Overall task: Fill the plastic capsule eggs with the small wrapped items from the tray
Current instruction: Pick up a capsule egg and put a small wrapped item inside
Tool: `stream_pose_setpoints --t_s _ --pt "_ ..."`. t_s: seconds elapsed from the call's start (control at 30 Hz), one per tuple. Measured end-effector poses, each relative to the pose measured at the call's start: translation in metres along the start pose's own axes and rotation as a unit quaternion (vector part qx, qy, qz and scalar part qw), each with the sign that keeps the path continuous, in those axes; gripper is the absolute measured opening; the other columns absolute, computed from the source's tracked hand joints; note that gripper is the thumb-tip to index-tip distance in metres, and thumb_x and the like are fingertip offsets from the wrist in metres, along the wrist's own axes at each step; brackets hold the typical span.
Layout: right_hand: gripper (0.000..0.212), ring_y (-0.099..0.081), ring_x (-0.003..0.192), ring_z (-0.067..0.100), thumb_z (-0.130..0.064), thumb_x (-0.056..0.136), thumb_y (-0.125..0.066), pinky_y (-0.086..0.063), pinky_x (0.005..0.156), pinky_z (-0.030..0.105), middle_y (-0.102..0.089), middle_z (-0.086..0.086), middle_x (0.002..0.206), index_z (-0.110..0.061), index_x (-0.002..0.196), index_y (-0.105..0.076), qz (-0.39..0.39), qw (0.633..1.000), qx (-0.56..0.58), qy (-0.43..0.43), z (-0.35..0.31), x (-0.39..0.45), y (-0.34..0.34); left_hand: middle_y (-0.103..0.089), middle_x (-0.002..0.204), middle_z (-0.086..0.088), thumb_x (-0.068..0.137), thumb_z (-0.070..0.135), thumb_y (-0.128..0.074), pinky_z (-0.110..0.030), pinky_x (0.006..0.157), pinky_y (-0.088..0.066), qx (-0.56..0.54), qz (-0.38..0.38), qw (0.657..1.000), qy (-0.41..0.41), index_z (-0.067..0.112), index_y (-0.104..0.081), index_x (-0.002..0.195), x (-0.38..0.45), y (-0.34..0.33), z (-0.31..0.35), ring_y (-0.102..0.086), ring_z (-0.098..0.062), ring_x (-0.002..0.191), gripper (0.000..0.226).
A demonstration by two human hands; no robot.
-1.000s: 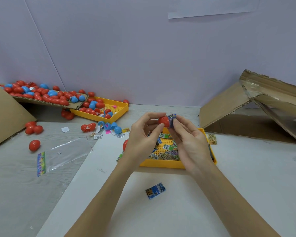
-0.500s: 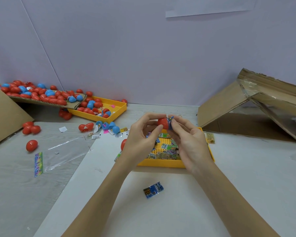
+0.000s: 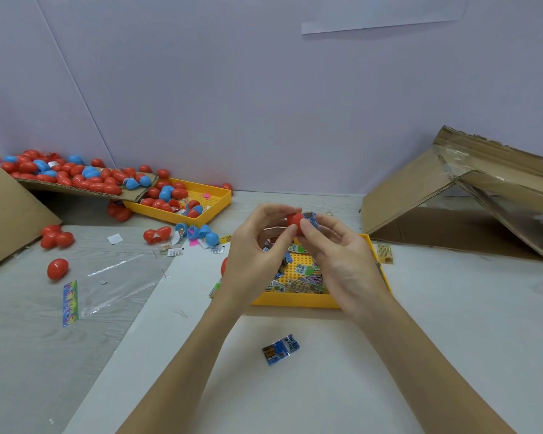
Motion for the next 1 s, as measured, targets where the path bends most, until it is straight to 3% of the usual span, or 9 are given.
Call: stream_pose_setpoints --t_s 0.1,0.27,0.4,0.63,0.87,1.0 --pt "0.044 -0.073 0.109 0.024 -0.015 0.082 -0.079 -0.059 0.087 0.024 -0.076 0.014 0.113 -0.006 0.123 -0.065 -0.016 0.998 0.046 -0.042 -0.001 -0.001 -0.001 -0.069 0.125 0.003 0.096 0.009 -0.069 -0.034 0.098 -0.056 0.023 -0.018 0.999 -0.019 0.013 -0.064 0.126 0.0 -0.001 0.0 -0.064 -0.016 0.12 0.031" --pt "0.044 -0.071 0.107 0.022 -0.021 0.091 -0.072 -0.058 0.096 0.032 -0.069 0.018 0.126 -0.002 0.129 -0.064 -0.06 0.984 0.098 -0.136 -0.004 -0.005 -0.007 -0.068 0.125 0.006 0.095 0.012 -0.07 -0.037 0.101 -0.053 0.032 -0.041 0.998 -0.044 0.016 -0.063 0.128 0.0 -0.001 0.002 -0.061 -0.02 0.124 0.034" --pt "0.041 -0.073 0.092 0.023 -0.032 0.098 -0.064 -0.061 0.086 0.034 -0.072 0.016 0.108 -0.005 0.129 -0.063 -0.086 0.964 0.161 -0.194 -0.005 -0.009 -0.01 -0.068 0.125 0.006 0.095 0.013 -0.071 -0.033 0.1 -0.053 0.05 -0.033 0.997 -0.046 0.017 -0.065 0.13 -0.001 0.0 0.001 -0.062 -0.018 0.12 0.036" --pt "0.043 -0.07 0.115 0.025 -0.026 0.086 -0.073 -0.06 0.093 0.034 -0.07 0.02 0.125 -0.001 0.121 -0.069 -0.088 0.963 0.165 -0.195 -0.003 -0.007 -0.01 -0.071 0.124 0.006 0.092 0.013 -0.072 -0.034 0.101 -0.052 0.041 -0.028 0.997 -0.053 0.016 -0.068 0.13 0.0 0.003 0.001 -0.063 -0.022 0.117 0.038" --pt "0.055 -0.069 0.117 0.028 -0.026 0.082 -0.075 -0.062 0.088 0.035 -0.069 0.021 0.126 0.001 0.128 -0.063 -0.075 0.964 0.147 -0.207 -0.001 -0.006 -0.007 -0.073 0.117 0.019 0.085 0.025 -0.075 -0.044 0.103 -0.051 0.058 -0.022 0.997 -0.053 0.03 -0.069 0.126 0.0 0.008 -0.002 -0.064 -0.02 0.117 0.042" --pt "0.051 -0.073 0.109 0.026 -0.029 0.082 -0.075 -0.062 0.086 0.034 -0.073 0.018 0.118 -0.001 0.124 -0.066 -0.07 0.97 0.111 -0.206 -0.002 -0.007 -0.005 -0.07 0.115 0.026 0.083 0.034 -0.071 -0.037 0.096 -0.053 0.088 -0.022 0.994 -0.056 0.037 -0.065 0.126 0.0 0.009 -0.003 -0.062 -0.021 0.112 0.043"
Point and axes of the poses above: each hand's wrist, its own x-axis towards the middle knuckle, its own y-axis out of the back of the hand, z = x × y, the point moved 3 cm from there along x, towards the middle knuckle
